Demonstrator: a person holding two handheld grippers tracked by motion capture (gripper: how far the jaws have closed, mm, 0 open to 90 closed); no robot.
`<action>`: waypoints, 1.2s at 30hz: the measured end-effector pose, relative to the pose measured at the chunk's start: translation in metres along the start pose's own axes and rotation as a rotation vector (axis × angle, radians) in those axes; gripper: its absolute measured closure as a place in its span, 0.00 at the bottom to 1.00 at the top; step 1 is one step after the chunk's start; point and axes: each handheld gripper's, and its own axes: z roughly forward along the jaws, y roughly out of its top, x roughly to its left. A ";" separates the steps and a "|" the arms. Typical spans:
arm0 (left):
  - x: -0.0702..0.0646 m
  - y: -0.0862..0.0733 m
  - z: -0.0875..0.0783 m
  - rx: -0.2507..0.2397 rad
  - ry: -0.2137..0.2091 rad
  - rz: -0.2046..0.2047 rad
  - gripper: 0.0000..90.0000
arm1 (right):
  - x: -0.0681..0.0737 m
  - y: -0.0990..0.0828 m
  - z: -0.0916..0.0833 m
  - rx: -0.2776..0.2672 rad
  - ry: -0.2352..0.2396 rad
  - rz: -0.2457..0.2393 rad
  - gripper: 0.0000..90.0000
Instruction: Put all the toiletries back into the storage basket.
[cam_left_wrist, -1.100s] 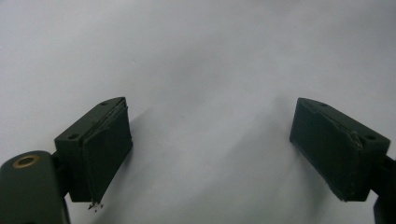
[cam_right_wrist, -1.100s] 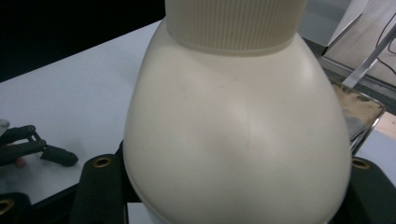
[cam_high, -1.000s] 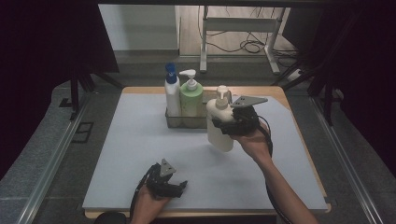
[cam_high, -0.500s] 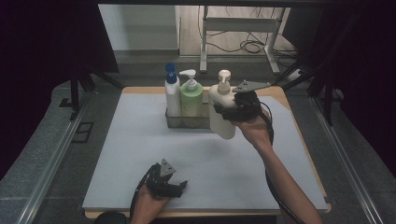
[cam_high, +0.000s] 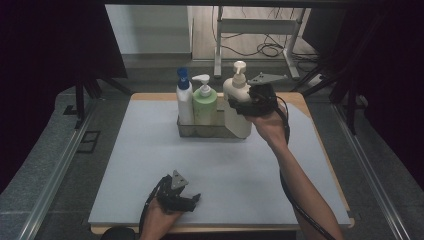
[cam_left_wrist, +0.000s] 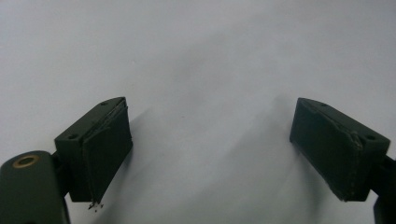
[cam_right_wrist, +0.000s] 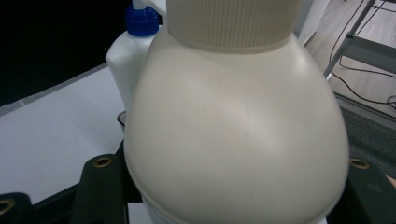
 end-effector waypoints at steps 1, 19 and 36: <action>0.000 0.000 0.000 -0.001 -0.001 -0.001 0.13 | -0.001 0.001 0.002 -0.001 -0.002 0.001 0.42; 0.000 0.000 0.000 0.000 -0.001 0.001 0.13 | -0.019 0.013 0.037 -0.015 -0.066 0.027 0.42; 0.000 0.000 0.000 0.001 0.001 0.003 0.13 | -0.034 0.007 0.068 -0.026 -0.123 0.046 0.42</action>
